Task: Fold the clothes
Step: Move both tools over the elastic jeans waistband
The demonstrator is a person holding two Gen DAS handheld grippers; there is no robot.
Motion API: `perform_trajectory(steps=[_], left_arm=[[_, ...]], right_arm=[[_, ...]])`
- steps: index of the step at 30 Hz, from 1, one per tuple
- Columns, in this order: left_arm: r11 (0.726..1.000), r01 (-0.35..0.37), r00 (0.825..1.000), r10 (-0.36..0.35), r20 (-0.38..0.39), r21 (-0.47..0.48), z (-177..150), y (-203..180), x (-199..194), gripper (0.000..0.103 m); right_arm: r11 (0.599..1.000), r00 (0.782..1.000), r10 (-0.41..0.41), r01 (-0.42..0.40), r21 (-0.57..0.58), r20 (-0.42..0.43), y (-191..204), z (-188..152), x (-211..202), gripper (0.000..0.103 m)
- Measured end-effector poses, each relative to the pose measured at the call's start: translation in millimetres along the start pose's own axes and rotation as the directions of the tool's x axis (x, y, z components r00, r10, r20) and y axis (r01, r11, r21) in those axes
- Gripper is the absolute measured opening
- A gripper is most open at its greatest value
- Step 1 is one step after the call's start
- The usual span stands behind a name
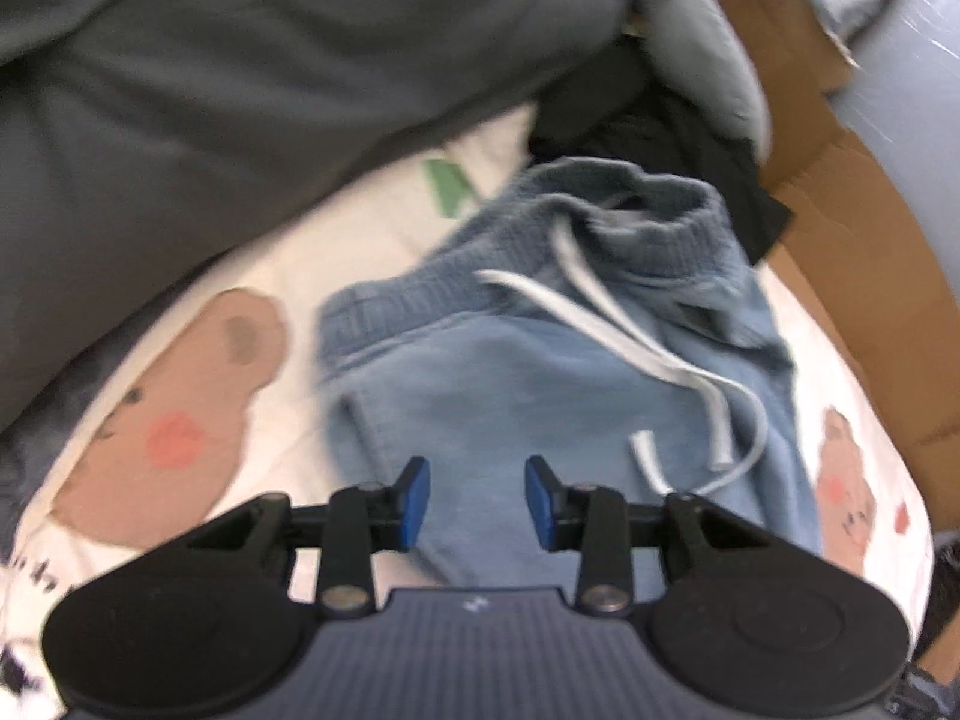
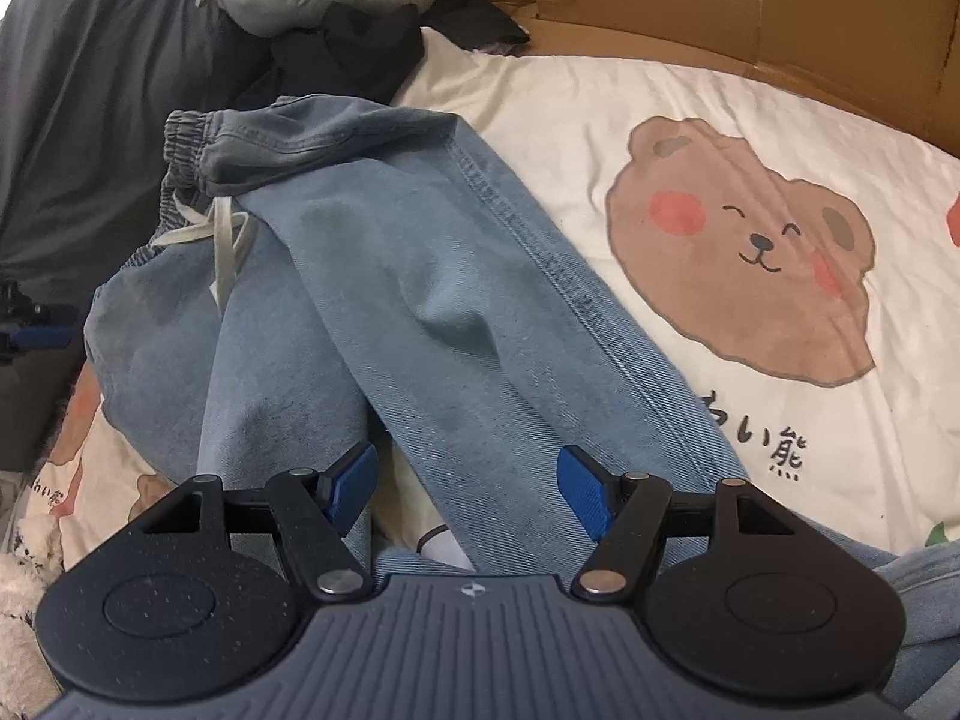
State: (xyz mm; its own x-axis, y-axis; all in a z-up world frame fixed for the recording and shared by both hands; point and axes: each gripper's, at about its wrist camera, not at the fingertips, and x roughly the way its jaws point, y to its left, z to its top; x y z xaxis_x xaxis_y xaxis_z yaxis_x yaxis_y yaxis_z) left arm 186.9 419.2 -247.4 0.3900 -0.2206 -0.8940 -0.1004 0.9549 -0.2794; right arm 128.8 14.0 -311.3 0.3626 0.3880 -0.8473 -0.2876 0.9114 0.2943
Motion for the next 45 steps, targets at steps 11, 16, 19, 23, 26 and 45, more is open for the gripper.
perform_trajectory(steps=[11, 16, 19, 23, 26, 45], left_arm=[[0.973, -0.143, 0.985, 0.158, 0.072, -0.18, -15, 40, -7, 0.039], [0.942, -0.177, 0.975, 0.207, 0.077, -0.286, -20, 58, -14, 0.039], [0.93, -0.177, 0.974, 0.213, 0.077, -0.323, -21, 66, -12, 0.039], [0.923, -0.149, 0.975, 0.197, 0.102, -0.356, -22, 73, -11, 0.039], [0.911, -0.096, 0.977, 0.163, 0.135, -0.402, -25, 83, -8, 0.039], [0.776, 0.229, 0.947, -0.037, 0.32, -0.588, -50, 118, 29, 0.039]], right_arm=[[0.967, 0.972, 0.184, -0.152, -0.202, 0.147, 27, 46, 22, 0.072], [0.934, 0.95, 0.256, -0.194, -0.301, 0.18, 46, 90, 52, 0.072], [0.904, 0.942, 0.29, -0.21, -0.372, 0.172, 63, 115, 67, 0.072], [0.838, 0.935, 0.329, -0.226, -0.497, 0.129, 88, 139, 83, 0.072], [0.763, 0.93, 0.358, -0.239, -0.6, 0.084, 106, 154, 90, 0.071], [0.455, 0.955, 0.296, -0.135, -0.88, 0.006, 165, 176, 119, 0.064]])
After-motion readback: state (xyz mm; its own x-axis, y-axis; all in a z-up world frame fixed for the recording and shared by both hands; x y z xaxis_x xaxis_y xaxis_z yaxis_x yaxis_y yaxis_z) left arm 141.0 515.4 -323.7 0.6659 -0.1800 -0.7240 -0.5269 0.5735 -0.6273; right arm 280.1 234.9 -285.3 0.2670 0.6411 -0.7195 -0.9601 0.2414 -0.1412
